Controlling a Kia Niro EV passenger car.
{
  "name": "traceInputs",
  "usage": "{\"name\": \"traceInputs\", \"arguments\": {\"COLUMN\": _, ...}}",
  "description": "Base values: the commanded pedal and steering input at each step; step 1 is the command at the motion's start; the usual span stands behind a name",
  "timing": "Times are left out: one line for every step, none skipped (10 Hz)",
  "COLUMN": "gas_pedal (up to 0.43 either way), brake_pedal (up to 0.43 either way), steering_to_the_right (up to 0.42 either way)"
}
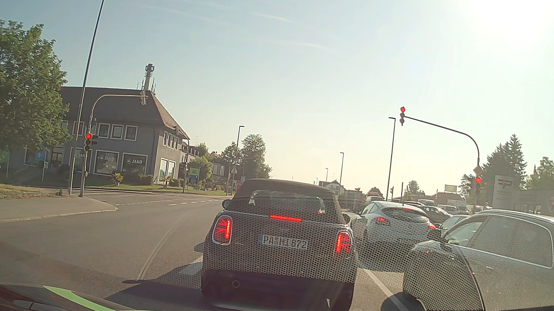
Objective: Follow the waypoints while adhering to traffic rules and regulations
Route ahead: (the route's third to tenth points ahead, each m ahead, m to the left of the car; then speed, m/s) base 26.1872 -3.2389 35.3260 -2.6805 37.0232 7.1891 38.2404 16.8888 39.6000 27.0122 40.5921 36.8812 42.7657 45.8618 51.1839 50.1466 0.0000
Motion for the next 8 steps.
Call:
{"name": "traceInputs", "arguments": {"gas_pedal": 0.000, "brake_pedal": 0.293, "steering_to_the_right": -0.005}}
{"name": "traceInputs", "arguments": {"gas_pedal": 0.000, "brake_pedal": 0.293, "steering_to_the_right": -0.005}}
{"name": "traceInputs", "arguments": {"gas_pedal": 0.000, "brake_pedal": 0.299, "steering_to_the_right": -0.005}}
{"name": "traceInputs", "arguments": {"gas_pedal": 0.000, "brake_pedal": 0.293, "steering_to_the_right": -0.005}}
{"name": "traceInputs", "arguments": {"gas_pedal": 0.000, "brake_pedal": 0.293, "steering_to_the_right": -0.005}}
{"name": "traceInputs", "arguments": {"gas_pedal": 0.000, "brake_pedal": 0.293, "steering_to_the_right": -0.005}}
{"name": "traceInputs", "arguments": {"gas_pedal": 0.000, "brake_pedal": 0.299, "steering_to_the_right": -0.005}}
{"name": "traceInputs", "arguments": {"gas_pedal": 0.000, "brake_pedal": 0.293, "steering_to_the_right": -0.005}}
